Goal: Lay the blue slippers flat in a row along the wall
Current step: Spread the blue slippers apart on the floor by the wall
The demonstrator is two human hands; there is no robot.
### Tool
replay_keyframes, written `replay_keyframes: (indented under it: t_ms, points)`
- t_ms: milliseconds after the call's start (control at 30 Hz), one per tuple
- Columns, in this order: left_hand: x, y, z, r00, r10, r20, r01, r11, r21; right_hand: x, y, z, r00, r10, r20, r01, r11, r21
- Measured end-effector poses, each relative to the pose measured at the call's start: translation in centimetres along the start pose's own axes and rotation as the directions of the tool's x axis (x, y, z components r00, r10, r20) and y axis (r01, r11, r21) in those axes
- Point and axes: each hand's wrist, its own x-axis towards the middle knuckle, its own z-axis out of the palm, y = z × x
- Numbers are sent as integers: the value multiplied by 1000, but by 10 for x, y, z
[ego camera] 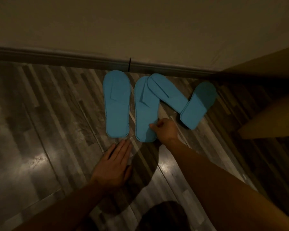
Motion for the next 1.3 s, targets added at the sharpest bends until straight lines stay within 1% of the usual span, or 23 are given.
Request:
replay_keyframes:
  t_ms: [167, 267, 400, 467, 567, 600, 633, 733, 833, 867, 933, 1067, 1100, 1167, 1300]
  points:
    - [0, -1, 6, 1000, -7, 19, 7, 1000, -26, 2, 4, 3, 998, -57, -36, 55, 997, -60]
    - [0, -3, 13, 1000, 5, 12, -5, 1000, -25, 4, 5, 4, 997, -68, -27, 66, 994, -85]
    - [-1, -4, 16, 1000, 7, -9, -7, 1000, -22, 6, 1, -10, 996, -90, 9, 90, 981, -170]
    - [-1, -4, 16, 1000, 8, -21, -9, 1000, -27, 11, -2, -22, 989, -138, -47, 126, 971, -201]
    - [-2, -2, 15, 999, 1, -33, -3, 999, -37, 25, -7, -45, 942, -256, -219, 179, 930, -320]
    - [-1, -2, 15, 999, -2, -34, 1, 999, -39, 31, -8, -53, 931, -284, -231, 185, 909, -374]
    - [-2, -2, 15, 999, -6, -36, 4, 999, -40, 40, -9, -60, 931, -297, -212, 186, 886, -426]
    - [-1, -2, 16, 999, -14, -34, 13, 999, -41, 67, -16, -76, 969, -236, -77, 155, 820, -551]
    - [0, -3, 19, 1000, -6, -23, 6, 1000, -12, 84, -22, -85, 993, -102, 63, 118, 734, -668]
    - [-1, -4, 19, 1000, -2, -22, 2, 1000, -2, 87, -25, -87, 995, -61, 85, 103, 726, -680]
    - [-1, -4, 21, 1000, 1, -27, -1, 1000, 7, 95, -28, -91, 994, -43, 102, 102, 708, -699]
    - [-2, -4, 22, 999, 9, -47, -8, 1000, 19, 104, -30, -100, 993, -42, 106, 111, 582, -806]
    - [-2, -4, 23, 999, 10, -50, -9, 1000, 18, 105, -29, -102, 995, -30, 99, 98, 578, -810]
    - [-2, -5, 24, 999, 7, -50, -7, 1000, 9, 104, -24, -105, 997, -7, 82, 70, 605, -793]
    - [-1, -6, 27, 999, -1, -35, 1, 1000, -7, 99, -8, -110, 994, 99, -35, -98, 748, -656]
